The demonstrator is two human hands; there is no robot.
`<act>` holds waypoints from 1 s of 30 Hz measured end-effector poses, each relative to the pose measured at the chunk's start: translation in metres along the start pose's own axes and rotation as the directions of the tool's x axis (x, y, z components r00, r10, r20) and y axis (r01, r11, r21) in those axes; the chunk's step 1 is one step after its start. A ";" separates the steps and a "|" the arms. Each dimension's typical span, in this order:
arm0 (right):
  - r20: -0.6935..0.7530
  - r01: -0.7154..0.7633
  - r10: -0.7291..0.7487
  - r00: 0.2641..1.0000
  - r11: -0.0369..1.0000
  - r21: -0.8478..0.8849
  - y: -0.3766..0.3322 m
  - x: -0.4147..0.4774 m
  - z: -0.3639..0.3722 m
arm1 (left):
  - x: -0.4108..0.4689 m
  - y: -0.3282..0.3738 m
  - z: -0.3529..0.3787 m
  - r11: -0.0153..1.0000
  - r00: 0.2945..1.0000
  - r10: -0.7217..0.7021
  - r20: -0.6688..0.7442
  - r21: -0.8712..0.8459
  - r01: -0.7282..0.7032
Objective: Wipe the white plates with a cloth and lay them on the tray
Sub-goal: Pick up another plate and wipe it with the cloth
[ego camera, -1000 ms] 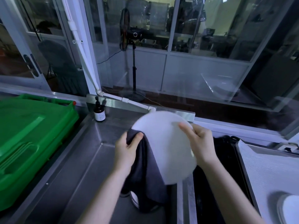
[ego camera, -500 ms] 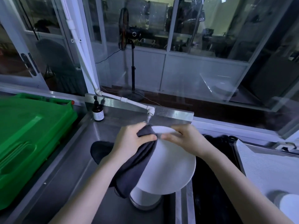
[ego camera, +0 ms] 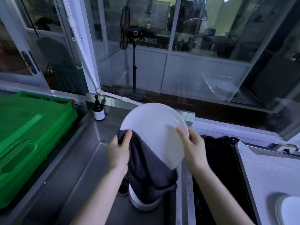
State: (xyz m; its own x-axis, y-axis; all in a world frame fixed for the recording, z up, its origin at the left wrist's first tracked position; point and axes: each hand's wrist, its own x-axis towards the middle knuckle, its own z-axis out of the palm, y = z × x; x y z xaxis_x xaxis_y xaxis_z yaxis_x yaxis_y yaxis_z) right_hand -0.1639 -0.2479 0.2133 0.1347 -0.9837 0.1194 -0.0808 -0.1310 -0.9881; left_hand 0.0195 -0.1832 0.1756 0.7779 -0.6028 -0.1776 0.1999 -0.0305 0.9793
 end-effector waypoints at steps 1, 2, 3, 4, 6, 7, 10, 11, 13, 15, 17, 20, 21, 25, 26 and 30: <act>0.108 0.038 -0.033 0.994 0.998 -0.043 -0.008 0.008 -0.009 | 0.004 0.005 -0.003 0.996 0.997 0.065 0.028 0.052 -0.067; 0.211 0.074 -0.051 0.976 0.992 -0.101 -0.017 0.016 -0.017 | 0.008 0.012 -0.005 0.978 0.986 0.152 0.073 0.135 -0.161; 0.307 0.115 -0.057 0.950 0.978 -0.174 -0.025 0.024 -0.022 | 0.009 0.019 -0.004 0.935 0.958 0.244 0.150 0.227 -0.274; 0.386 0.169 -0.059 0.921 0.951 -0.258 -0.031 0.030 -0.022 | 0.010 0.027 -0.002 0.869 0.910 0.326 0.257 0.298 -0.395; 0.500 0.289 -0.050 0.864 0.863 -0.414 -0.038 0.034 -0.016 | 0.010 0.038 0.004 0.730 0.776 0.403 0.486 0.341 -0.593; 0.524 0.340 -0.056 0.850 0.818 -0.463 -0.038 0.032 -0.012 | 0.009 0.042 0.007 0.685 0.717 0.398 0.573 0.335 -0.648; 0.489 0.348 -0.110 0.866 0.834 -0.428 -0.030 0.026 -0.010 | 0.010 0.044 0.005 0.689 0.680 0.367 0.634 0.306 -0.657; 0.422 0.285 -0.102 0.901 0.872 -0.398 -0.027 0.025 -0.012 | 0.011 0.040 0.002 0.724 0.720 0.368 0.589 0.304 -0.619; 0.223 0.100 -0.045 0.974 0.966 -0.238 -0.020 0.019 -0.013 | 0.012 0.026 -0.005 0.851 0.862 0.318 0.395 0.281 -0.443; -0.020 -0.105 0.106 0.994 0.993 0.054 -0.006 0.010 -0.002 | 0.003 0.006 -0.004 0.977 0.977 0.141 0.159 0.135 -0.163; -0.175 -0.199 0.247 0.953 0.947 0.251 0.010 -0.002 0.015 | -0.007 -0.008 0.003 1.000 1.000 0.003 -0.007 0.016 -0.003; -0.110 -0.169 0.187 0.976 0.973 0.158 0.020 -0.007 0.013 | -0.004 -0.014 0.001 0.999 0.999 -0.018 -0.028 -0.026 0.017; -0.036 -0.126 0.129 0.991 0.989 0.081 0.016 -0.004 0.005 | -0.001 -0.011 -0.003 1.000 1.000 0.000 0.000 -0.015 0.000; 0.325 0.100 -0.044 0.945 0.983 -0.157 -0.022 0.019 -0.023 | 0.010 0.013 -0.006 0.917 0.946 0.250 0.206 0.265 -0.300; 0.408 0.160 -0.056 0.911 0.961 -0.224 -0.029 0.024 -0.023 | 0.011 0.022 -0.003 0.856 0.892 0.315 0.323 0.308 -0.414; 0.587 0.422 -0.112 0.802 0.802 -0.423 -0.033 0.025 -0.009 | 0.005 0.039 0.009 0.655 0.693 0.338 0.637 0.368 -0.659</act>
State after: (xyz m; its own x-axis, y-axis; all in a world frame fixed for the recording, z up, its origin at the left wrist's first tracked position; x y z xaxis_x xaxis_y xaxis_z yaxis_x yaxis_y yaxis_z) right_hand -0.1668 -0.2697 0.2495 0.6970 -0.7014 0.1490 -0.4260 -0.5722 -0.7008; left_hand 0.0258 -0.1947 0.2137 0.2269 -0.9357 0.2702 -0.6013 0.0837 0.7946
